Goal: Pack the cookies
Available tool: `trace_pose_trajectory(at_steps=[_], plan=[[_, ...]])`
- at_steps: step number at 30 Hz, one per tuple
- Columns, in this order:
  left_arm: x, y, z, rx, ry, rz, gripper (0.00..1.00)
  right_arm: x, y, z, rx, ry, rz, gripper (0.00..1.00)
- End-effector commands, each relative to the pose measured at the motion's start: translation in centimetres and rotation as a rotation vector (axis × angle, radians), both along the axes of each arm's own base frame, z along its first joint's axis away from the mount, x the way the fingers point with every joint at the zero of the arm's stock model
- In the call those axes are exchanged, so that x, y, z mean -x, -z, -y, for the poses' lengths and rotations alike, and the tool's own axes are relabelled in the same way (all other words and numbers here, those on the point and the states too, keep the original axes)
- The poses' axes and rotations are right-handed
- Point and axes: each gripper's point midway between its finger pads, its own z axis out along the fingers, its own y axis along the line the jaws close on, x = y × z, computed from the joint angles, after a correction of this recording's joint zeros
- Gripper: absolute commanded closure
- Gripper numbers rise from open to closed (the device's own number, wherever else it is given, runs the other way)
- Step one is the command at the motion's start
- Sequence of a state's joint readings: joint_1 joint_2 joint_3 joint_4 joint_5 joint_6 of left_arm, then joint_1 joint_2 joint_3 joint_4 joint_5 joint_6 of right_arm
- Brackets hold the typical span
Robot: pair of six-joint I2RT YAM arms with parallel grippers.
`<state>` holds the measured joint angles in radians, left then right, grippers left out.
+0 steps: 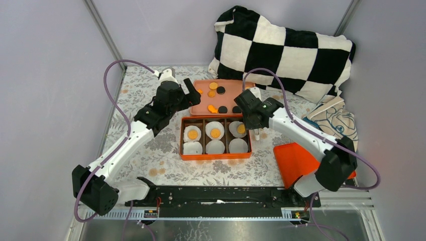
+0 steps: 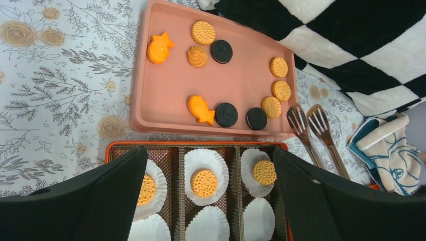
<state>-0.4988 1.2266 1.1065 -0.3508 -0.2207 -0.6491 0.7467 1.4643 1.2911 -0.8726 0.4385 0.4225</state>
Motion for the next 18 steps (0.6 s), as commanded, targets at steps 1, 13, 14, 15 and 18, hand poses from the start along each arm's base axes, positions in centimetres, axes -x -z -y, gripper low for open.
trace_pose_trajectory(at_steps=[1,13,14,15,18], plan=[[-0.6,-0.9,-0.2,-0.024,-0.010,0.046,0.01,-3.2,0.8,-1.2,-0.051,-0.012,0.015,0.52],[-0.8,-0.1,-0.4,-0.040,-0.023,0.030,0.01,-3.9,2.9,-2.4,-0.140,-0.020,-0.080,0.52],[-0.8,-0.1,-0.3,-0.039,-0.022,0.029,0.01,-3.9,3.2,-2.3,-0.134,-0.011,-0.092,0.52],[-0.8,0.0,-0.3,-0.037,-0.020,0.028,0.01,-3.9,3.5,-2.1,-0.123,0.003,-0.108,0.52],[-0.8,0.0,-0.3,-0.039,-0.019,0.026,0.01,-3.8,3.6,-1.6,-0.102,0.030,-0.129,0.51]])
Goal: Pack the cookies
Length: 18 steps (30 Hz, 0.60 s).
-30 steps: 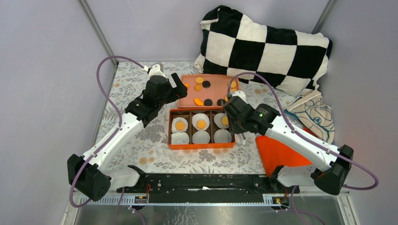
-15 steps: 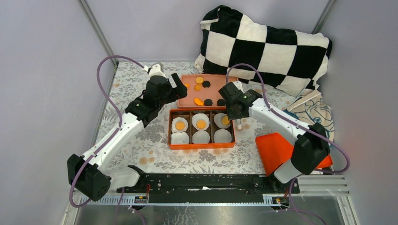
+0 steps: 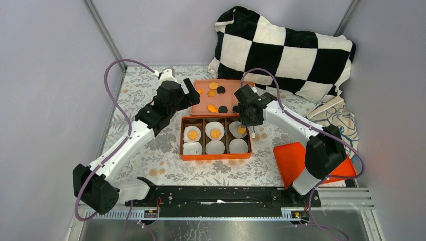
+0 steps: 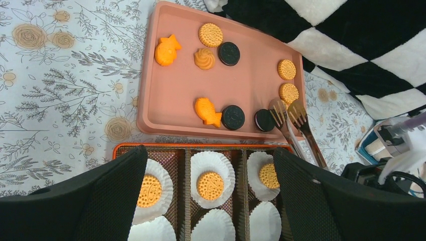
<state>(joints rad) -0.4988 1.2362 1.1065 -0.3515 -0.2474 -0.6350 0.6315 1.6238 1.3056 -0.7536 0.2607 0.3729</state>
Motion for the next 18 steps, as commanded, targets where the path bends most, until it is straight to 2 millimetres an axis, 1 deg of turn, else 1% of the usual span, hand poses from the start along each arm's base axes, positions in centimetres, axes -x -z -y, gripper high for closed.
trace_pose_trajectory(at_steps=[1,4,8,11,14,15,16,18], plan=[[-0.5,-0.3,0.1,-0.011,0.000,0.026,0.01,-0.8,-0.9,-0.2,-0.020,0.031,0.001,0.50],[-0.4,-0.4,0.2,-0.005,0.002,0.032,0.01,-1.1,-0.9,0.2,0.001,0.044,0.013,0.41],[-0.4,-0.6,0.2,-0.002,0.004,0.036,0.01,-1.1,-0.5,0.5,0.021,0.050,-0.018,0.41],[-0.2,-0.8,0.0,0.001,0.001,0.041,0.01,-1.2,-0.5,-0.1,-0.007,0.044,-0.030,0.45],[0.0,-1.0,-0.1,0.000,0.000,0.048,0.01,-1.2,-0.2,-0.3,-0.006,0.041,-0.051,0.44],[0.1,-1.1,-0.2,0.001,0.000,0.050,0.01,-1.2,-0.1,-0.1,0.011,0.043,-0.052,0.43],[0.1,-1.2,-0.2,0.001,-0.002,0.054,0.01,-1.5,-0.1,0.6,0.044,0.058,-0.036,0.42],[0.2,-1.3,-0.3,0.001,-0.004,0.056,0.01,-2.3,-0.3,2.2,0.098,0.103,0.010,0.30]])
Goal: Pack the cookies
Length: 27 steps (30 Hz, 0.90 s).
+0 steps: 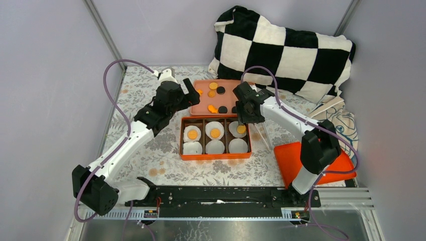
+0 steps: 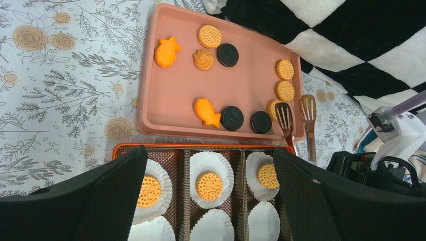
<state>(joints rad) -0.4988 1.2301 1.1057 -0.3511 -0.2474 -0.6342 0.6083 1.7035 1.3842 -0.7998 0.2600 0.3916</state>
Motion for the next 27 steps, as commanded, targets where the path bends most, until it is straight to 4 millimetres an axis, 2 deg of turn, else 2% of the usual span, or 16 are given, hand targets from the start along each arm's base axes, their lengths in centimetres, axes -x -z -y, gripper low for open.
trace_pose_trajectory(at_steps=[1,5,7,10,15,21,27], plan=[[0.1,-1.2,-0.3,0.000,-0.003,0.053,0.01,-1.4,-0.6,3.0,0.092,0.082,0.056,0.25],[0.1,-1.1,0.0,0.003,0.009,0.045,0.01,-0.8,1.3,6.0,0.117,0.148,-0.004,0.25],[0.1,-1.0,0.2,0.006,0.014,0.042,0.01,0.0,2.2,6.7,0.113,0.154,-0.018,0.25],[0.0,-0.8,0.5,0.014,0.025,0.037,0.01,1.3,4.0,6.6,0.089,0.143,-0.066,0.24],[-0.2,0.0,1.2,0.022,0.046,0.013,0.01,2.1,6.8,6.2,0.071,0.138,-0.127,0.24],[0.0,0.4,0.9,0.018,0.040,0.010,0.01,1.8,9.7,6.6,0.070,0.173,-0.174,0.24],[-0.1,1.0,1.5,0.024,0.055,-0.008,0.01,0.9,10.7,6.7,0.000,0.197,-0.196,0.27]])
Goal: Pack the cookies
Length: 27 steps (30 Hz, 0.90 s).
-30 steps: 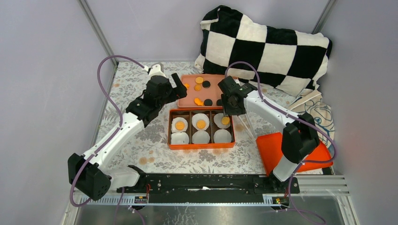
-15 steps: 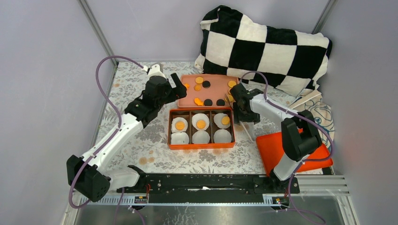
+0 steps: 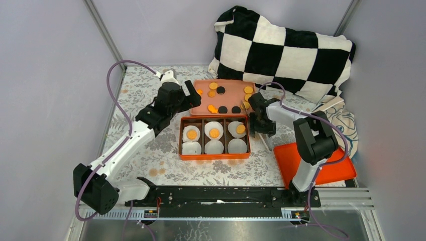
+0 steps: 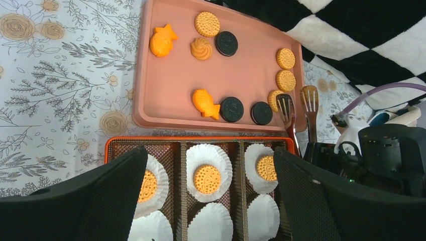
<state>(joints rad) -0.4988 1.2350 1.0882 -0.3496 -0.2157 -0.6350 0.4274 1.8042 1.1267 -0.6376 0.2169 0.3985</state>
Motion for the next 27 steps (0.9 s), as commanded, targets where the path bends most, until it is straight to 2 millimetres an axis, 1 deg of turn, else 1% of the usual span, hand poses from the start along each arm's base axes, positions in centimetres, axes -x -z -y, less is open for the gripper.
trace_pose_trajectory(at_steps=[1,2,3,4,5,7,9,11,14,16,18,19,21,22,25,27], plan=[[-0.5,0.1,1.1,0.024,0.029,0.015,0.01,-0.7,1.2,-0.4,-0.072,0.026,-0.009,0.32],[-0.5,0.2,1.2,0.025,0.032,0.013,0.01,-0.5,1.5,-0.6,-0.091,0.023,-0.024,0.41],[-0.5,0.2,1.2,0.026,0.034,0.013,0.01,-0.2,1.6,-0.9,-0.111,0.018,-0.033,0.54],[-0.5,0.1,1.3,0.027,0.035,0.014,0.01,0.1,1.7,-1.1,-0.130,0.014,-0.044,0.65],[-0.4,0.0,1.3,0.028,0.036,0.014,0.01,0.4,1.6,-1.3,-0.149,0.012,-0.046,0.69],[-0.4,-0.2,1.3,0.032,0.036,0.021,0.01,0.8,1.1,-1.6,-0.176,0.010,-0.037,0.70],[-0.4,-0.3,1.4,0.032,0.038,0.023,0.01,0.9,-0.2,-1.5,-0.180,0.004,-0.009,0.69],[-0.4,-0.4,1.5,0.034,0.039,0.024,0.01,0.6,-2.4,-1.3,-0.182,-0.010,0.032,0.68],[-0.5,-0.6,1.9,0.042,0.049,0.027,0.01,-0.2,-6.3,-1.3,-0.189,-0.038,0.099,0.67],[-0.7,-0.7,2.3,0.045,0.058,0.027,0.01,-0.7,-9.0,-1.8,-0.217,-0.070,0.134,0.65],[-0.9,-0.8,2.7,0.047,0.066,0.027,0.01,-1.0,-11.2,-2.4,-0.253,-0.104,0.161,0.62],[-0.9,-0.9,2.9,0.049,0.071,0.026,0.01,-1.1,-11.9,-2.6,-0.262,-0.118,0.167,0.62],[-1.0,-0.8,3.3,0.049,0.077,0.026,0.01,-1.3,-12.9,-2.7,-0.255,-0.144,0.161,0.62],[-1.0,-0.8,3.5,0.053,0.079,0.030,0.01,-1.2,-13.2,-3.1,-0.272,-0.167,0.145,0.62],[-2.1,-1.3,4.1,0.063,0.082,0.054,0.01,-0.8,-14.6,-5.4,-0.394,-0.240,0.115,0.62],[-2.6,-1.7,4.9,0.066,0.105,0.050,0.01,-1.0,-15.4,-6.2,-0.439,-0.240,0.140,0.62]])
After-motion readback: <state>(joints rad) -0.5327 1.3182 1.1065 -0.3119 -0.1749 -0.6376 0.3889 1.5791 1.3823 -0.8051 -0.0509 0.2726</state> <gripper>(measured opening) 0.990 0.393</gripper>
